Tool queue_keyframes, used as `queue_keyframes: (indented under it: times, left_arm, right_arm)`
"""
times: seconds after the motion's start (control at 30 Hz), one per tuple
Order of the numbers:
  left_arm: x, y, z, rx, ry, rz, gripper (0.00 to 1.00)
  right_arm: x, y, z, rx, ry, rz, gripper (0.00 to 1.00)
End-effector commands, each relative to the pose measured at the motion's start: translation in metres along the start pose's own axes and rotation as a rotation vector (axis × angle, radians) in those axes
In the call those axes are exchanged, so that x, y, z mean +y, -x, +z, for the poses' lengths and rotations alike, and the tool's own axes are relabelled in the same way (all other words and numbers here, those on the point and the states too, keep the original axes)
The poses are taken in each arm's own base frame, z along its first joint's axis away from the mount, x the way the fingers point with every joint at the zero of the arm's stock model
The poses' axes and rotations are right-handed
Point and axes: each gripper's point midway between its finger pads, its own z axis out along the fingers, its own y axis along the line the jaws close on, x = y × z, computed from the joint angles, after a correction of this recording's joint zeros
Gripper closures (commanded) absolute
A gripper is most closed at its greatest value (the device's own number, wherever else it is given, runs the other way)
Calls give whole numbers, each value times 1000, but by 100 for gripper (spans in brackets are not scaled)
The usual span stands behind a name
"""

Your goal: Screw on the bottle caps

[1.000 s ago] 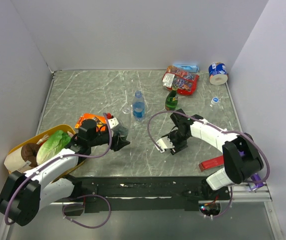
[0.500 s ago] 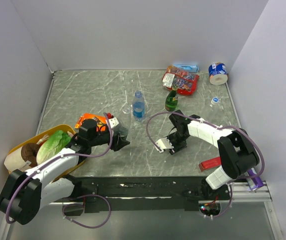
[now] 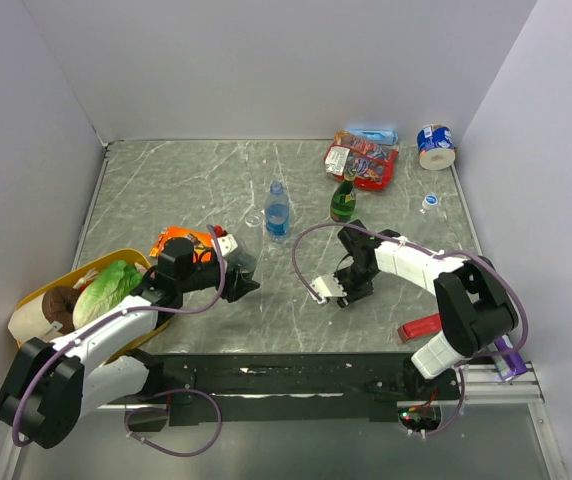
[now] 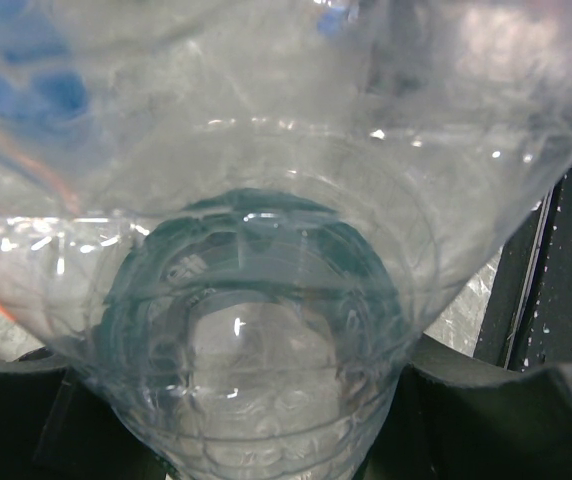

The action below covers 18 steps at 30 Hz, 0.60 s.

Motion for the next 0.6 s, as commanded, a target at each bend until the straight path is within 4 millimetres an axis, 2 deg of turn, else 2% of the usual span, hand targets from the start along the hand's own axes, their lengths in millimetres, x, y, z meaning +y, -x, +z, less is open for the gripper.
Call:
queue_keyframes:
  times: [0.0, 0.1, 0.13, 0.2, 0.23, 0.27, 0.3, 0.33, 0.37, 0.4, 0.43, 0.53, 0.57]
  left_arm:
    - [-1, 24, 2, -59, -25, 31, 99]
    - [0, 24, 2, -59, -22, 33, 99]
    - [0, 24, 2, -60, -21, 37, 99]
    - [-2, 21, 3, -54, -32, 62, 99]
    - [-2, 19, 4, -49, -33, 76, 99]
    - [-8, 16, 7, -38, -54, 97, 99]
    - [-11, 16, 9, -35, -68, 156, 99]
    - [-14, 14, 11, -27, -84, 184, 99]
    - [-24, 10, 15, -14, -119, 220, 99]
    - [-27, 9, 17, -14, -136, 284, 99]
    - [-30, 9, 20, -16, -149, 312, 99]
    - [-41, 8, 29, -43, -200, 401, 99]
    - [-44, 1, 34, -30, -223, 408, 99]
  right_arm:
    - [0, -3, 2, -1, -11, 28, 57]
    - [-4, -1, -3, 0, -32, 42, 60]
    - [-10, 1, -9, -4, -51, 48, 61]
    - [-10, 8, -24, -20, -60, 80, 62]
    - [-21, 18, -38, -50, -97, 84, 63]
    - [-23, 26, -55, -72, -127, 100, 63]
    - [-16, 33, -65, -88, -107, 115, 63]
    - [-26, 47, -84, -130, -146, 105, 63]
    - [-27, 56, -101, -148, -182, 110, 63]
    - [-19, 63, -112, -161, -165, 118, 63]
    - [-26, 75, -131, -175, -204, 90, 63]
    - [-23, 96, -168, -199, -256, 43, 63]
    - [-20, 103, -176, -201, -267, 11, 63]
